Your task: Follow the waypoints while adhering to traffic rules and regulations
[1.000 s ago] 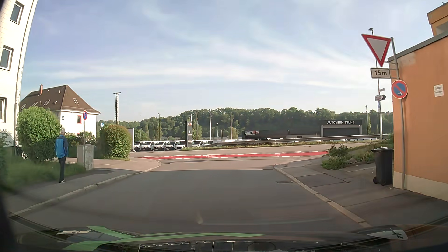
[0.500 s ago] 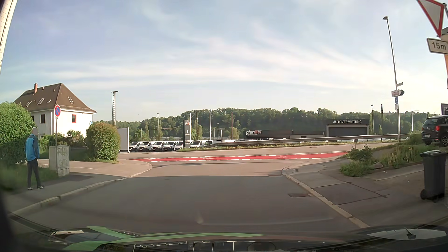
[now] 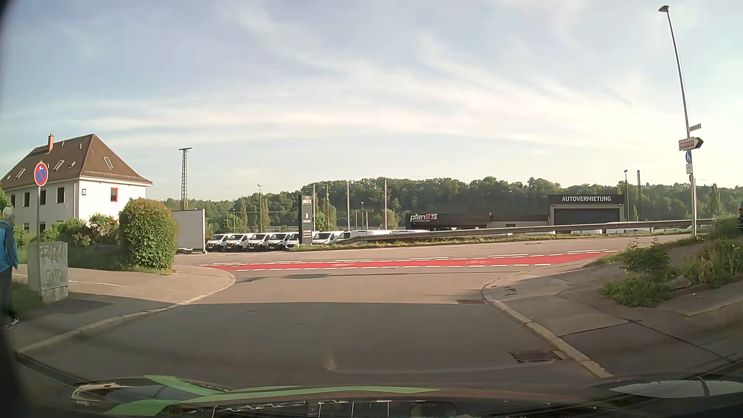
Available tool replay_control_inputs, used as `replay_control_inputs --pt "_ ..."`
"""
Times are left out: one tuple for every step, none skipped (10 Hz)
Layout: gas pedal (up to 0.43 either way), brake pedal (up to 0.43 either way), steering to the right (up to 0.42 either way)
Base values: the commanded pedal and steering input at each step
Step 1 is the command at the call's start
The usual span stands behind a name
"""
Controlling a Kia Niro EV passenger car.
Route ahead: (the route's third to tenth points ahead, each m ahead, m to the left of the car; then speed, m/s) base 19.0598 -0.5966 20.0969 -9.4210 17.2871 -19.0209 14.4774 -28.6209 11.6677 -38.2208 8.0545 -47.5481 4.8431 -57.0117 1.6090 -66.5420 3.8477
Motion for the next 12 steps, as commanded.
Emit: replay_control_inputs --pt "0.000 0.079 -0.011" --pt "0.000 0.024 -0.011" --pt "0.000 0.018 -0.012" --pt "0.000 0.024 -0.011" --pt "0.000 0.037 -0.011" --pt "0.000 0.037 -0.010" --pt "0.000 0.030 -0.009" --pt "0.000 0.030 -0.007" --pt "0.000 0.043 -0.006" --pt "0.000 0.061 -0.005" --pt "0.000 0.079 -0.004" --pt "0.000 0.085 -0.001"
